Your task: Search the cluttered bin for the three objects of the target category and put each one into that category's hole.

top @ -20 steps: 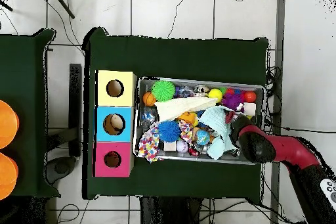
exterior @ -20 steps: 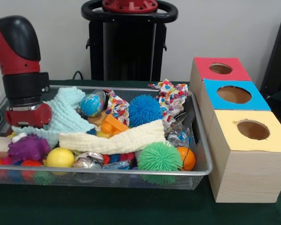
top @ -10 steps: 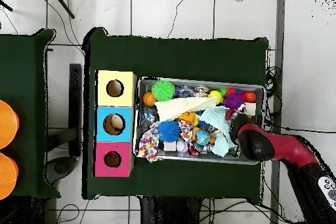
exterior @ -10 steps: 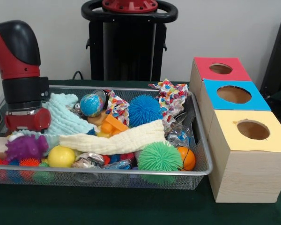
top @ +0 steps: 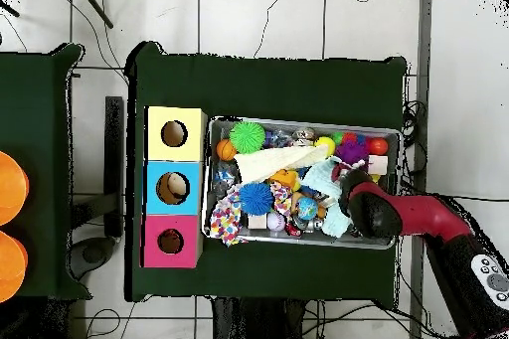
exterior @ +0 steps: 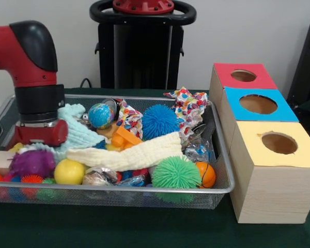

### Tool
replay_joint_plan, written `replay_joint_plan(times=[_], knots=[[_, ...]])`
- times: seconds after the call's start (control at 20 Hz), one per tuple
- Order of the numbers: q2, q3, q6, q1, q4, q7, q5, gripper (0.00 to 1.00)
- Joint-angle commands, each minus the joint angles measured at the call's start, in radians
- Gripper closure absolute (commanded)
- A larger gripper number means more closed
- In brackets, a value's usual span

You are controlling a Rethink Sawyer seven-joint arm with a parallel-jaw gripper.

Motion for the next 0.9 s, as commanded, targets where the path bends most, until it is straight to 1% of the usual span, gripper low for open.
replay_joint_plan(times=[0.05,0.15,0.25,0.45,0.55,0.9], knots=[[-0.056,-0.082,0.173,0.122,0.053,-0.009,0.062,1.0],[-0.101,-0.085,0.198,0.151,0.068,0.001,0.097,1.0],[-0.162,-0.087,0.227,0.172,0.097,0.012,0.135,1.0],[-0.237,-0.083,0.264,0.198,0.133,0.017,0.193,1.0],[-0.263,-0.084,0.281,0.206,0.145,0.017,0.215,1.0],[-0.355,-0.118,0.292,0.254,0.189,0.038,0.279,1.0]])
